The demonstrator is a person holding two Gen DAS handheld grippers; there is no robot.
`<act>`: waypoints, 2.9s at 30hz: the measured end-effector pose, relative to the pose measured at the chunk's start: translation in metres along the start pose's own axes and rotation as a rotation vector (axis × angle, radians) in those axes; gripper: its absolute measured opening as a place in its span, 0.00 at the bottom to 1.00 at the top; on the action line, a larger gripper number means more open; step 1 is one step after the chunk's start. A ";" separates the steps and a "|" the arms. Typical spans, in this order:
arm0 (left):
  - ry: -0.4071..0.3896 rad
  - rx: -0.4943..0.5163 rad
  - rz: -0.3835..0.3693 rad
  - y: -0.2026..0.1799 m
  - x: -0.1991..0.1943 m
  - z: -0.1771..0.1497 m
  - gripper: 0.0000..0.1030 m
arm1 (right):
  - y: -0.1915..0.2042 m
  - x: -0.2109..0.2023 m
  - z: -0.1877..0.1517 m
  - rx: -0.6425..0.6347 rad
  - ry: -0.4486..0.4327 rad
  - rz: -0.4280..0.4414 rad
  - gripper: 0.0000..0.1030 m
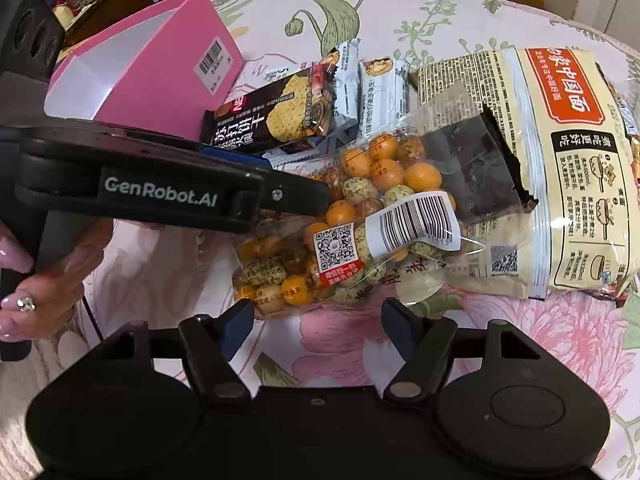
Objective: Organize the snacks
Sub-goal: 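Reach the right gripper to the clear bag of orange nuts and grasp it, then lift the nut bag into the pink box and open the right gripper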
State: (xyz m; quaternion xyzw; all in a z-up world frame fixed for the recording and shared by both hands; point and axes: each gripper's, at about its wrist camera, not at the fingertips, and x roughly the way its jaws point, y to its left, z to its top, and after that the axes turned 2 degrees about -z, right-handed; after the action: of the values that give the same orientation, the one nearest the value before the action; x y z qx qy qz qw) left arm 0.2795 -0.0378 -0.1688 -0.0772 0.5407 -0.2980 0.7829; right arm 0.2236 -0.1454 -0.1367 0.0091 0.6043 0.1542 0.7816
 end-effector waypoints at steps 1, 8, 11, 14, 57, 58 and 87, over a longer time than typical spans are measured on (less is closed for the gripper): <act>0.010 -0.011 -0.006 0.001 0.000 -0.001 0.54 | 0.000 0.000 0.001 -0.004 0.005 0.001 0.73; 0.106 -0.052 -0.071 0.002 -0.003 -0.012 0.54 | -0.001 -0.011 -0.007 -0.028 0.004 -0.001 0.77; 0.107 -0.058 -0.069 0.001 -0.004 -0.018 0.54 | -0.005 -0.019 -0.008 -0.032 -0.012 0.006 0.79; 0.120 -0.089 -0.093 0.003 -0.003 -0.018 0.54 | -0.004 -0.012 -0.005 -0.012 0.010 0.060 0.85; 0.176 -0.217 -0.126 -0.015 -0.031 -0.068 0.67 | 0.039 -0.016 -0.052 -0.036 -0.113 -0.043 0.88; 0.168 -0.211 -0.117 -0.017 -0.036 -0.069 0.67 | 0.042 -0.019 -0.053 -0.046 -0.122 -0.040 0.88; -0.055 -0.255 -0.008 -0.023 -0.227 -0.064 0.67 | 0.158 -0.136 -0.021 -0.208 -0.314 -0.025 0.78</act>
State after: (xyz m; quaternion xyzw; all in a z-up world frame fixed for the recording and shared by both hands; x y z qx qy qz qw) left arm 0.1597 0.0818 -0.0027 -0.1867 0.5522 -0.2278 0.7800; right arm 0.1373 -0.0333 0.0178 -0.0554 0.4558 0.2029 0.8649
